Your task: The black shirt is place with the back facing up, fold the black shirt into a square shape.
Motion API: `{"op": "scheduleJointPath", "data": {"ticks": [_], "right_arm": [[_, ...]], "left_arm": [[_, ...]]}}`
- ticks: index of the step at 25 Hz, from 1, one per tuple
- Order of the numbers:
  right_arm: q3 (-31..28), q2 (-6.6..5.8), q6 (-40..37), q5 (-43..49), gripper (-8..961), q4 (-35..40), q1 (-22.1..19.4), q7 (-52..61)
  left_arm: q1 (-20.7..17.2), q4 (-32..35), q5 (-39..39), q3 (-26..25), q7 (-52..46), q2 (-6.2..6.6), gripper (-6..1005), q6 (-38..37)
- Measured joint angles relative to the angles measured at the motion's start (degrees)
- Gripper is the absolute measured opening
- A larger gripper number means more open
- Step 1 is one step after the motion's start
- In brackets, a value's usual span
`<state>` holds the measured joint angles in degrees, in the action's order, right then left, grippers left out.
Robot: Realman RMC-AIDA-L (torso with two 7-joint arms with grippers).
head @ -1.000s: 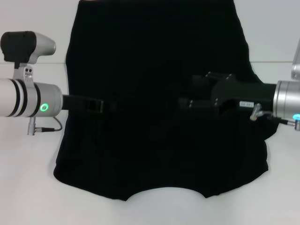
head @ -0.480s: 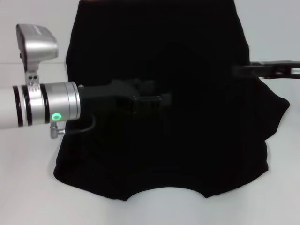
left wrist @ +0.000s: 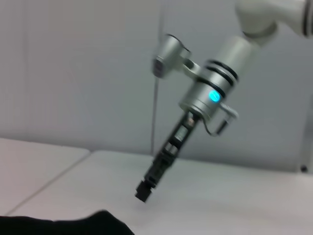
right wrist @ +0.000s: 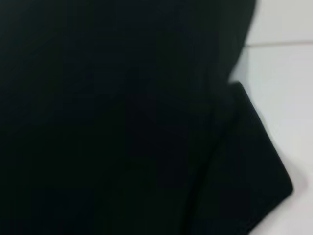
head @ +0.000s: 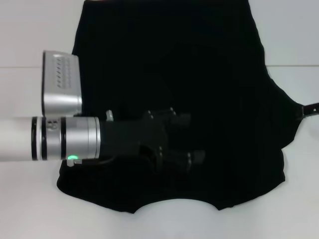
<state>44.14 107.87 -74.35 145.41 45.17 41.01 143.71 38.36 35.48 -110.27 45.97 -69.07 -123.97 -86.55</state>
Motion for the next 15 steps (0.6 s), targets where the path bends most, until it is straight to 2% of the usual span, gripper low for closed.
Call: {"op": "scheduleJointPath", "data": {"ticks": [8,15], "right_arm": [[0.5,0.53,2.3,3.3,897,-1.8,1.2,3.3],[0.8,0.58,7.2,3.6,897,-7.6,2.6,3.9]], "left_arm": [[-0.2,0.1,-1.9,2.5,2.3,-0.04,948,0.2],[-0.4,0.0,-1.9,2.5,2.2,-0.04,948,0.2]]}}
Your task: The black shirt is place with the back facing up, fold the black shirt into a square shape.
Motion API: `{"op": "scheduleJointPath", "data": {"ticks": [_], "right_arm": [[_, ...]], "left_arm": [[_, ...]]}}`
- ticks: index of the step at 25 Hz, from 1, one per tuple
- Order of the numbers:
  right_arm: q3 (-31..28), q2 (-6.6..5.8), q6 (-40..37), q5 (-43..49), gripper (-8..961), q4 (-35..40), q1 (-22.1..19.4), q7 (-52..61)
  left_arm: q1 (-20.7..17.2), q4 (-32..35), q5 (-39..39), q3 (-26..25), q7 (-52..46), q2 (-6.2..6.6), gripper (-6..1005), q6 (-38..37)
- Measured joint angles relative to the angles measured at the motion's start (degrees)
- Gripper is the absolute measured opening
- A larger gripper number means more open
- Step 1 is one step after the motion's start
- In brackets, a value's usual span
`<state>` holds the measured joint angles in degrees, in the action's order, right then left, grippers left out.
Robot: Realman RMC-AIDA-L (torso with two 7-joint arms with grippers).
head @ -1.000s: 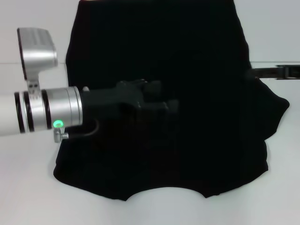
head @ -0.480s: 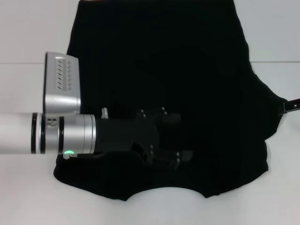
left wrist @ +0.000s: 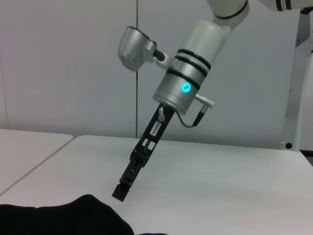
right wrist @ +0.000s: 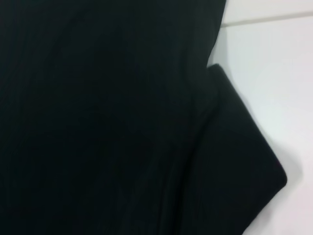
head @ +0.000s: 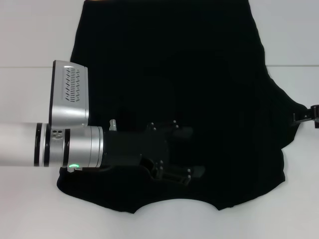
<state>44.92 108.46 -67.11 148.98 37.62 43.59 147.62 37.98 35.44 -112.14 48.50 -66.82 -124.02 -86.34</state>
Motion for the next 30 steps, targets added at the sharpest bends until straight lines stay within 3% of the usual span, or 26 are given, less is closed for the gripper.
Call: {"op": "scheduleJointPath", "data": {"ticks": [7,18,23,30], "right_arm": [[0.8,0.46,4.1,0.0,894,-3.8,1.4,-0.7],[1.8,1.18,11.6,0.1,733,-7.9,2.6,-1.0],[2.4,1.58,14.2,0.1,482,-9.5,3.0,-1.1],[2.6,1.98,15.9,0.0,290,-9.6,2.9,-1.8]], "left_arm": [[0.1,0.1,0.0,-0.2,-0.1,0.00,948,0.2],[0.2,0.4,0.1,-0.4,-0.3,0.04,949,2.1],[0.1,0.5,0.3,-0.5,-0.4,0.09,949,2.2],[-0.1,0.5,0.2,-1.1,-0.4,0.10,949,2.2]]}}
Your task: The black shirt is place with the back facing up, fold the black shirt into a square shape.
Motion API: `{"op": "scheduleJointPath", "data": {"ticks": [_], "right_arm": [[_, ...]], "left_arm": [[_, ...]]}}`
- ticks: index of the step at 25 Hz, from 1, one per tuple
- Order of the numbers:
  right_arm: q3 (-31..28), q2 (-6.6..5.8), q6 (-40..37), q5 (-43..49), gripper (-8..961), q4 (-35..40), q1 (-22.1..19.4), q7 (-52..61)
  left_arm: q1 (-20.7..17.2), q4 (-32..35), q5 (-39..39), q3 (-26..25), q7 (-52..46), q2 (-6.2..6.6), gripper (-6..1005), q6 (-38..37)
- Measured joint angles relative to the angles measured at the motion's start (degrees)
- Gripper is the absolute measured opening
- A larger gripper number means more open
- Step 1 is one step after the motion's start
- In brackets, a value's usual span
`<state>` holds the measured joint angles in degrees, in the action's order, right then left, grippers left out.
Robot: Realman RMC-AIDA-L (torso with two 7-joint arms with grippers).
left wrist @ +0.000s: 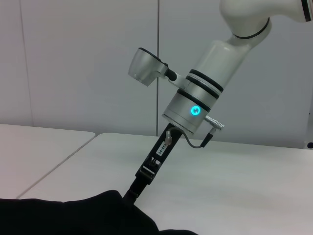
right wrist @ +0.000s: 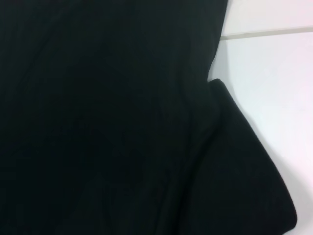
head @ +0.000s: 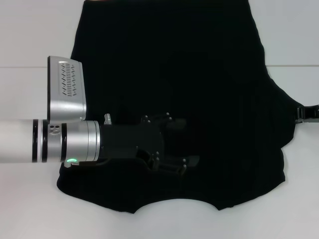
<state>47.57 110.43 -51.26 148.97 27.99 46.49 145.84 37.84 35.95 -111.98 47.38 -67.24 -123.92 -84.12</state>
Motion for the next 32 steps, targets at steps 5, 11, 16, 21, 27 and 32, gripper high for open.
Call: {"op": "scheduleJointPath", "data": {"ticks": [5,11,16,21,27,32], "right_arm": [[-0.3,0.10,0.9,-0.2,118,0.0,-0.4,-0.7],[-1.2,-0.12,1.3,-0.4,8,0.7,-1.4,-1.6],[-4.1,-0.66,1.4,-0.4,-1,1.3,-2.4,-3.4],[-6.8,-1.24,1.6,-0.4,0,1.5,-3.5,-5.2],[-8.8,-1.35,2.0,-0.4,-1,2.2,-5.2,-6.1],[-10.4,-1.37,1.7,-0.5,-1,3.1,-6.2,-6.7]], "left_arm": [[-0.1,0.0,0.0,0.0,0.0,0.00,949,0.0],[-0.1,-0.1,0.4,0.0,0.0,0.00,949,0.0],[-0.3,-0.2,0.5,0.0,0.0,-0.08,949,-0.3],[-0.5,-0.4,0.6,-0.1,-0.7,-0.09,948,-0.8],[-0.7,-0.3,0.7,-0.2,-1.6,-0.15,948,-1.4],[-0.8,-0.2,0.7,-0.3,-1.6,-0.18,949,-2.2]]}}
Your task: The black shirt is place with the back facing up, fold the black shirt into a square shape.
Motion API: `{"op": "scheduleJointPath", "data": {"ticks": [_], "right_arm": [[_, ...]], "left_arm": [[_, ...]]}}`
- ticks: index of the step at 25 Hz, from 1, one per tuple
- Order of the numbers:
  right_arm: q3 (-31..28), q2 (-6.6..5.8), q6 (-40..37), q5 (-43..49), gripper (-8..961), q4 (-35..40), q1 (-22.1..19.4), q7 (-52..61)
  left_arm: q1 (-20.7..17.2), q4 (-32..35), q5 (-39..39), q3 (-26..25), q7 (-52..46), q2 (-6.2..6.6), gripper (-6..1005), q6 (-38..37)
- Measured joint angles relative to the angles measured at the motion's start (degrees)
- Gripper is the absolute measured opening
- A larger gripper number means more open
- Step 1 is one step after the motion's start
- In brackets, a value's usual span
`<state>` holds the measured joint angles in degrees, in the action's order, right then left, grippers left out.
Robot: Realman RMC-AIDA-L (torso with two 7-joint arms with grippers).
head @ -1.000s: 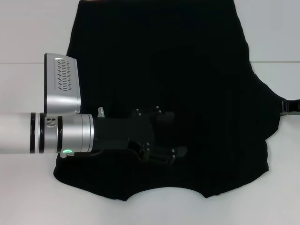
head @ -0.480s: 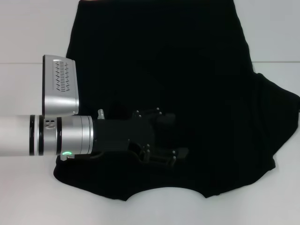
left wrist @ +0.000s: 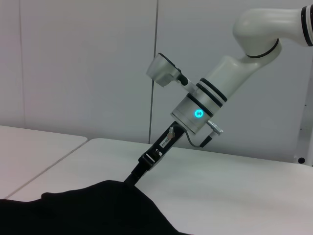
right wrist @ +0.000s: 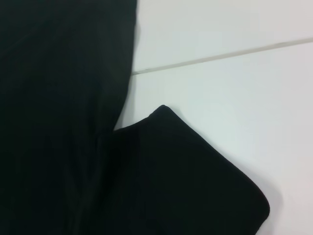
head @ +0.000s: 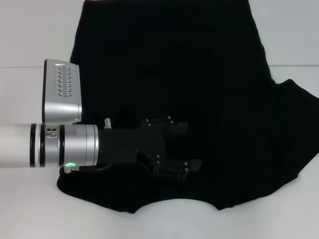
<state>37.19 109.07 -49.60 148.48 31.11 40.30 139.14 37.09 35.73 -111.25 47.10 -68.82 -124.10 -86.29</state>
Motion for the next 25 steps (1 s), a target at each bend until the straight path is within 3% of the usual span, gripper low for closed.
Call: {"op": "scheduleJointPath", "data": {"ticks": [13,19,25], "right_arm": [[-0.5,0.24,0.0,-0.7,0,2.6,-0.3,-0.5],[-0.3,0.68,-2.7,-6.9,21,2.8,0.3,-5.0],[1.1,2.79,-9.7,-11.2,53,3.0,4.1,-10.7]], "left_arm": [[0.2,0.1,0.0,0.0,-0.6,0.00,948,-0.1],[0.1,0.1,0.0,0.0,-0.7,-0.01,948,0.1],[0.2,0.1,0.0,-0.1,-1.4,0.05,948,0.2]]}}
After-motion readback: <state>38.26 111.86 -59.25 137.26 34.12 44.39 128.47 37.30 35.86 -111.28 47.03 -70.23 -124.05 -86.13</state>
